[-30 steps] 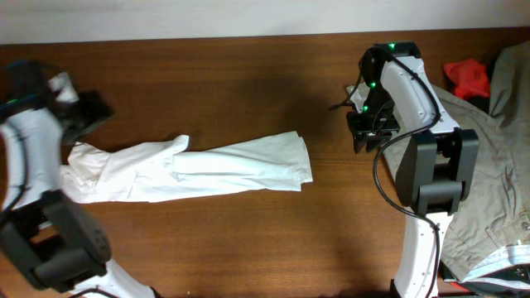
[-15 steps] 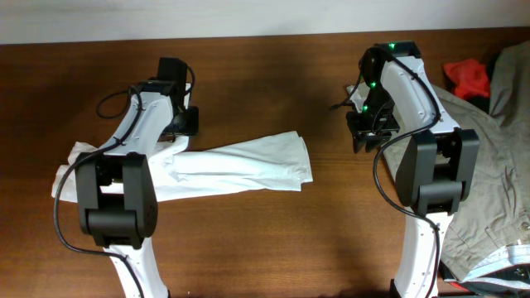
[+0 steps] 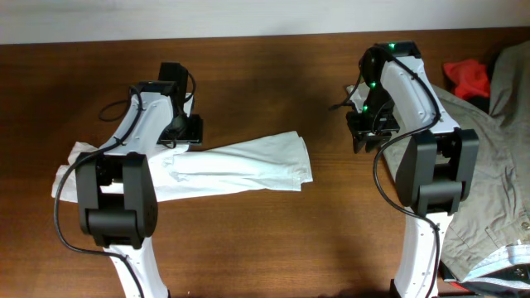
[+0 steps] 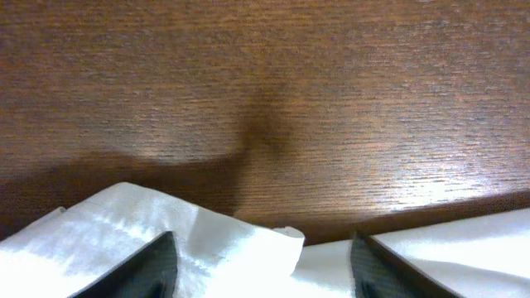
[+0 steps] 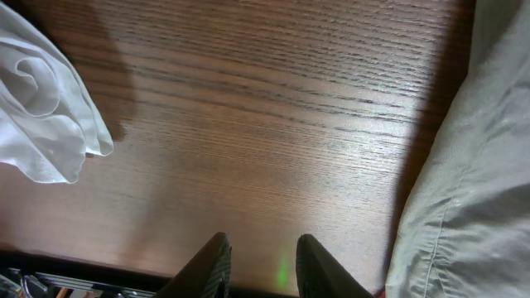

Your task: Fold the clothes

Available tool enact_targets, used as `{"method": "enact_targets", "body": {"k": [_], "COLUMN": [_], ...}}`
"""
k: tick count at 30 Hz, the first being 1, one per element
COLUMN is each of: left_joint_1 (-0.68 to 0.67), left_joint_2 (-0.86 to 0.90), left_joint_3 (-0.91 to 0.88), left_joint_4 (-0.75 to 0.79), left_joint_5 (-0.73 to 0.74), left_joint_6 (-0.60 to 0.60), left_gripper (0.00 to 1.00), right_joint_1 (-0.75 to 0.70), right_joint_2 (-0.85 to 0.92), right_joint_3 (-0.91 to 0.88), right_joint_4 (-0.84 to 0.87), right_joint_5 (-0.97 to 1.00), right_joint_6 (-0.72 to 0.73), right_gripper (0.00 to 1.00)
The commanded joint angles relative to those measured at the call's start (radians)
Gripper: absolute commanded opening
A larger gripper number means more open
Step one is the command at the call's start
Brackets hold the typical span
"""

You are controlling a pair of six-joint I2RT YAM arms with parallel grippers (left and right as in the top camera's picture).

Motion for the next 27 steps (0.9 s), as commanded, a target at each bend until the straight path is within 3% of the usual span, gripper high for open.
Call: {"method": "enact_targets", "body": {"k": [1, 3, 8, 9, 11, 15, 21, 24, 27], "left_joint_1": [-0.003, -0.003, -0.003, -0.003, -0.003, -0.003, -0.003, -0.008, -0.034], "left_joint_2": [0.014, 0.021, 0.023, 0.023, 0.021, -0.031, -0.116, -0.116, -0.116], "left_joint_3": [-0.008, -0.010, -0.013, -0.013, -0.008, 0.081, 0.084, 0.048, -0.041], "left_joint_4": [-0.016, -0.018, -0.019, -0.019, -0.034, -0.186, -0.300, -0.304, -0.278], "left_joint_5": [0.014, 0.014, 0.013, 0.000, -0.066, -0.061, 0.071, 0.183, 0.183], "left_joint_6": [-0.001, -0.001, -0.001, -0.001, -0.001, -0.001, -0.001, -0.001, -0.001], "left_gripper": [0.54, 0.54, 0.05, 0.00, 0.00, 0.00, 0.00, 0.00, 0.00], "right_joint_1": [0.001, 0.001, 0.001, 0.001, 0.000, 0.000, 0.001, 0.001, 0.001], "right_joint_2": [0.003, 0.003, 0.003, 0.003, 0.003, 0.003, 0.003, 0.003, 0.003], "right_joint_3": [-0.004, -0.004, -0.004, -0.004, -0.004, -0.004, -0.004, -0.004, -0.004], "right_joint_4": [-0.004, -0.004, -0.005, -0.005, -0.005, -0.004, -0.004, -0.004, -0.004], "right_joint_5": [-0.008, -0.008, -0.008, -0.008, -0.005, -0.005, -0.005, -0.005, -0.006], "right_joint_6": [-0.009, -0.009, -0.009, -0.009, -0.010, -0.010, -0.009, -0.009, -0.009], "right_gripper": [0.31, 0.31, 0.31, 0.31, 0.31, 0.31, 0.31, 0.31, 0.31]}}
